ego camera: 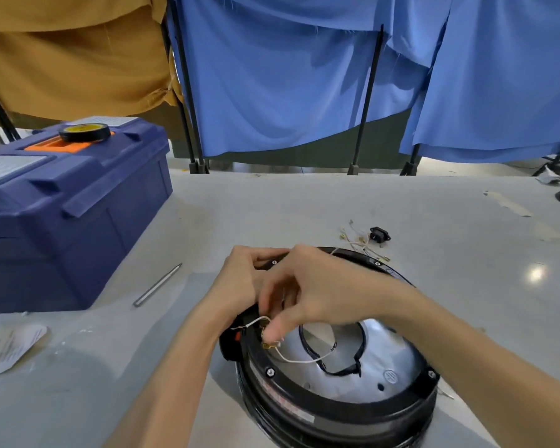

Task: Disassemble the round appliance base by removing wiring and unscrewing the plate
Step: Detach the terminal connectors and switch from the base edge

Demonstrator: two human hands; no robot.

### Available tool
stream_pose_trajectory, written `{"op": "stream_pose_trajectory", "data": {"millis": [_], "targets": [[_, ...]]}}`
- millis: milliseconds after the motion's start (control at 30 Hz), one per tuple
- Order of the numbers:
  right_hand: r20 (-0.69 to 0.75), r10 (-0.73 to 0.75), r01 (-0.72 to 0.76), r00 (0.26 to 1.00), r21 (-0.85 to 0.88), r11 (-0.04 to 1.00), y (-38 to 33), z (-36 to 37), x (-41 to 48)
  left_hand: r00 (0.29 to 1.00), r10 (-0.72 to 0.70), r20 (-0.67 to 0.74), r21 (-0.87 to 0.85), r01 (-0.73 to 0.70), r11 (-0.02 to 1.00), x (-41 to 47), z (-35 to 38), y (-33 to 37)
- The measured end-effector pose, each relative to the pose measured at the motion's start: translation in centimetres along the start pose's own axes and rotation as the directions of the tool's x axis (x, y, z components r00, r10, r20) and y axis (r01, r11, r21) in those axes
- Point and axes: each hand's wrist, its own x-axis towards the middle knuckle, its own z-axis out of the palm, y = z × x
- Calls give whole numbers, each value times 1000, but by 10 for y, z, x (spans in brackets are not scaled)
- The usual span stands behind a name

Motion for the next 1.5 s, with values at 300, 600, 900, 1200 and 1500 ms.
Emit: {"op": "stream_pose_trajectory", "data": {"millis": [300,600,900,1200,1500], "targets": [[-62,35,-28,997,110,994,-5,16,-2,999,24,25,-8,-24,1000,0,-2,0],[-105,120,-102,987,163,981,4,14,-17,999,14,35,-37,-13,999,2,-1,-4],[-93,198,-159,976,323,933,7,25,-18,999,8,44,-48,-6,999,1,0,0],[-458,268,-152,848,274,950,47,-33,-36,998,-55,31,-54,57,997,7,1,-7],[-624,582,-332,521,480,812,138,-75,-4,997,-61,37,-62,64,996,8,1,-9]]}}
